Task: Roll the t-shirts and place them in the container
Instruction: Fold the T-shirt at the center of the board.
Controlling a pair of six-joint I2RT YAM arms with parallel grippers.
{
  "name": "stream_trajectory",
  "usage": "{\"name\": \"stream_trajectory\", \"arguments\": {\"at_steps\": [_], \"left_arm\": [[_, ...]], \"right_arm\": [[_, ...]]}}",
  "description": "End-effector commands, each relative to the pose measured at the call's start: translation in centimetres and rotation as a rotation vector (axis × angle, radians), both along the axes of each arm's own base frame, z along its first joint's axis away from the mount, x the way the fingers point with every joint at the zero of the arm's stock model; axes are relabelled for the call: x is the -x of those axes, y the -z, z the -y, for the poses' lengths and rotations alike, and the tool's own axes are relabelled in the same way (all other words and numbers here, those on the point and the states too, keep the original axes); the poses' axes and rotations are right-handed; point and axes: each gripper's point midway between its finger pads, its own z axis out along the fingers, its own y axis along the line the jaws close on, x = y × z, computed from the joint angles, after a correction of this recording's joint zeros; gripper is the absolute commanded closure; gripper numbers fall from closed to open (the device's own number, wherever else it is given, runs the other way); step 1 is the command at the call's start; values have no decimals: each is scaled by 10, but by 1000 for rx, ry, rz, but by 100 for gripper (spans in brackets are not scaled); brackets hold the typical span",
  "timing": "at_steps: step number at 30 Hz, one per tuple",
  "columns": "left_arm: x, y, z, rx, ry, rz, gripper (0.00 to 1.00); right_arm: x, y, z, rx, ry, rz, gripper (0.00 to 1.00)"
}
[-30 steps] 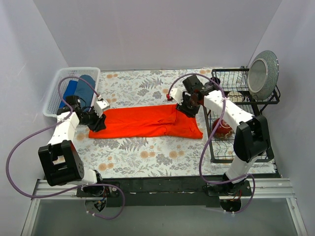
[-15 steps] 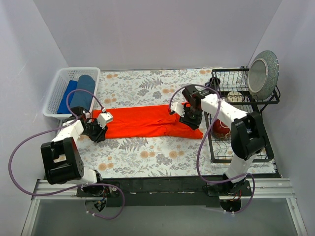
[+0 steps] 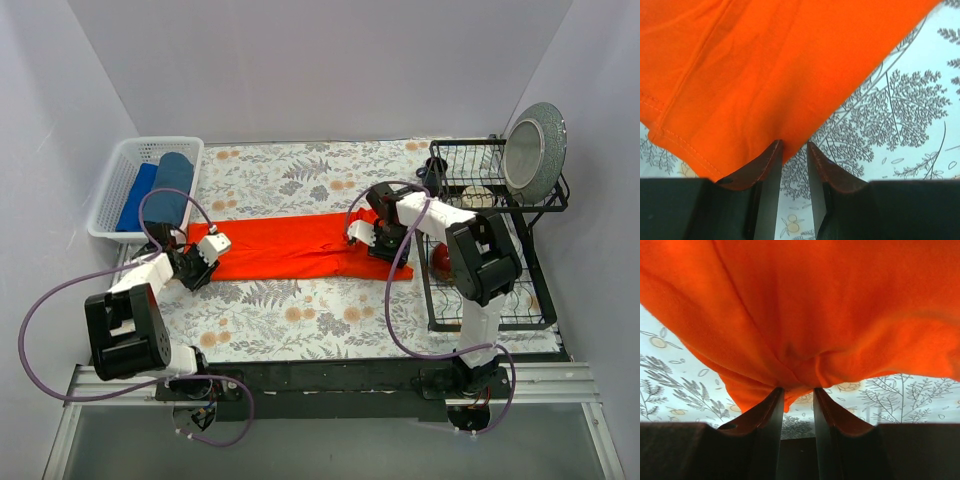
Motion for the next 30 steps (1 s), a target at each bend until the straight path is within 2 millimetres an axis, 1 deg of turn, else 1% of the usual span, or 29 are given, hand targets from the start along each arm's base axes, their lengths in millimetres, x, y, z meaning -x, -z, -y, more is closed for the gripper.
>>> {"name": "stream_trajectory", "arguments": {"at_steps": [1, 5, 6, 8, 10, 11, 12, 14, 15, 17, 18, 20, 21, 23, 25, 27, 30], "left_arm": [[61, 27, -10, -104, 9, -152, 74], [90, 25, -5, -117, 11, -154, 75], [100, 25, -4, -118, 15, -172, 75], [113, 23, -6, -145, -6, -162, 75], [106, 14, -10, -164, -43, -98, 76], [96, -1, -8, -157, -41, -31, 76], [99, -7, -3, -137, -24, -31, 76], [90, -24, 11, -64, 9, 17, 74], [77, -36, 11, -51, -2, 62, 74], [63, -45, 12, -18, -40, 76, 73], [50, -47, 9, -8, -47, 58, 73], [39, -46, 6, 11, -93, 17, 73], [28, -43, 1, 12, -105, -23, 74], [18, -41, -2, 16, -125, -41, 74], [2, -39, -8, 7, -132, -22, 73], [-11, -37, -12, 5, -150, -1, 73], [-20, -22, -19, -4, -184, -52, 73]], "right_arm": [[-26, -9, 0, -4, -22, 67, 64], [-23, -10, -2, -18, -12, 59, 64], [-22, -10, -3, -20, -11, 56, 64], [-20, -13, -1, -17, -6, 56, 64], [-18, -16, 0, -21, -3, 64, 64], [-19, -19, 0, -24, 6, 71, 64], [-20, -22, -1, -29, 12, 77, 64], [-25, -34, -7, -53, 28, 96, 64], [-26, -37, -9, -59, 34, 100, 64], [-29, -43, -13, -75, 48, 98, 64], [-29, -43, -14, -76, 62, 94, 64], [-29, -43, -15, -76, 71, 89, 64], [-28, -42, -14, -75, 77, 87, 64], [-30, -42, -15, -80, 83, 95, 64], [-29, -42, -15, -83, 92, 95, 64], [-30, -41, -16, -85, 97, 100, 64], [-30, -40, -17, -87, 111, 101, 64]]}}
